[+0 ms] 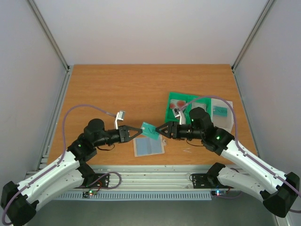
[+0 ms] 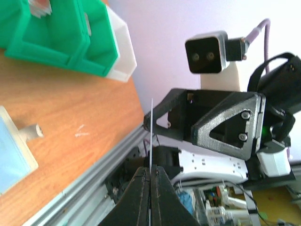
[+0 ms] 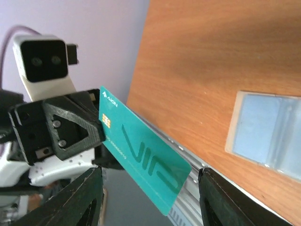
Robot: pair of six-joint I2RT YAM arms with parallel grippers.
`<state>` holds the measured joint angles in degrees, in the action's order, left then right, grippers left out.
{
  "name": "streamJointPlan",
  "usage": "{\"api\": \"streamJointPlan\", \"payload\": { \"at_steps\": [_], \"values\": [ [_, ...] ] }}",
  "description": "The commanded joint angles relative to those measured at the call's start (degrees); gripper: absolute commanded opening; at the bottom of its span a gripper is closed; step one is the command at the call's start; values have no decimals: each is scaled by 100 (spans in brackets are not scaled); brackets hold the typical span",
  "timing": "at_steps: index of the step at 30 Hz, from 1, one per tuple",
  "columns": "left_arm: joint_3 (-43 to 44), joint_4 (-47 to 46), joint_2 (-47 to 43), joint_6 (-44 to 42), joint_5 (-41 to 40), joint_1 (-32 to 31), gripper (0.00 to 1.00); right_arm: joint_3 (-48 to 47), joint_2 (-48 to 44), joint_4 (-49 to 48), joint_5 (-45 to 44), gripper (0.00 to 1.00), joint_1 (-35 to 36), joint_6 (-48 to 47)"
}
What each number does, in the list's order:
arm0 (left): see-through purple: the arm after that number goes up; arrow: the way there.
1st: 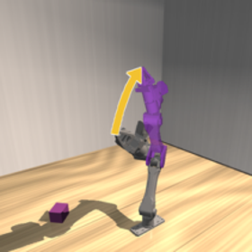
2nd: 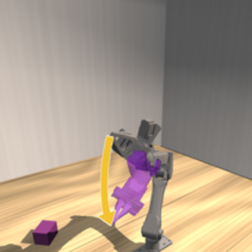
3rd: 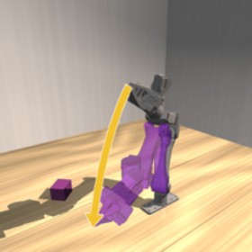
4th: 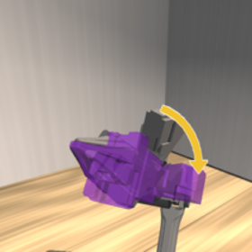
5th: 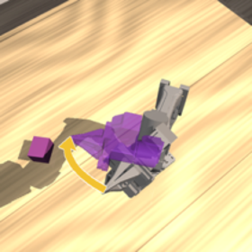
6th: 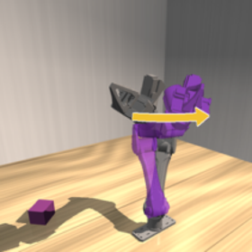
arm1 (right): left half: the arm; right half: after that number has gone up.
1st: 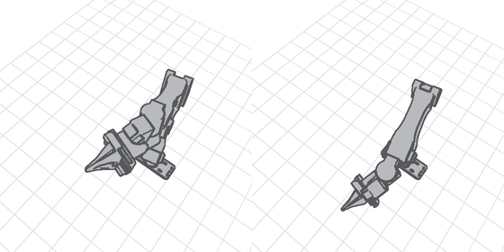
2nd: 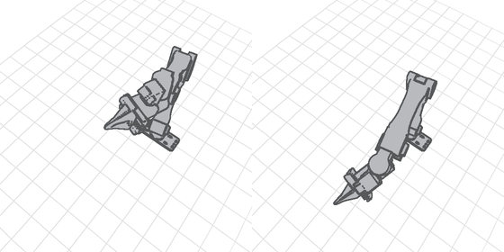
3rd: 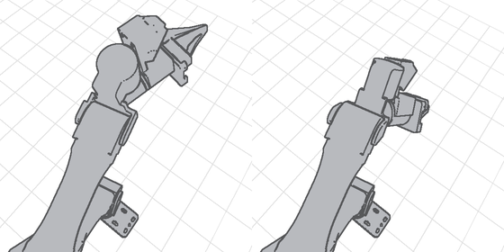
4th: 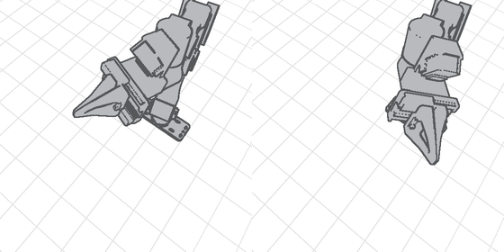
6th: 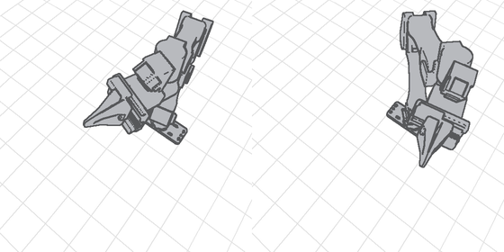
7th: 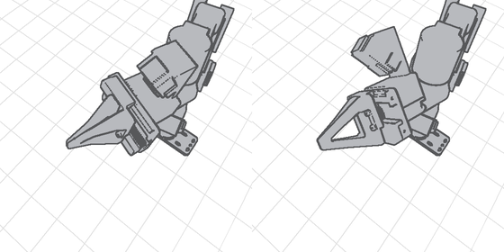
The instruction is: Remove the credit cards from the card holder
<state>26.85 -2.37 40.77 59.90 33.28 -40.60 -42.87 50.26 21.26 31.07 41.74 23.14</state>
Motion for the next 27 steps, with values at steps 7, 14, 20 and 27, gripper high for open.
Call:
{"api": "streamJointPlan", "payload": {
  "at_steps": [7, 14, 20, 27],
  "values": [
    [68, -997, -142, 246, -1199, -9, 0, 359, 299, -2038, -63, 59, 30, 1525],
    [-103, -1333, -124, 496, -1567, -9, 0, 512, 451, -2723, 23, 45, 29, 1759],
    [-135, -1349, -119, 557, -1756, -7, 0, 566, 462, -2868, -11, 27, 29, 1831],
    [-264, -1539, -20, 703, -1755, -9, 0, 570, 450, -2850, -61, 1, 30, 1690]
  ]
}}
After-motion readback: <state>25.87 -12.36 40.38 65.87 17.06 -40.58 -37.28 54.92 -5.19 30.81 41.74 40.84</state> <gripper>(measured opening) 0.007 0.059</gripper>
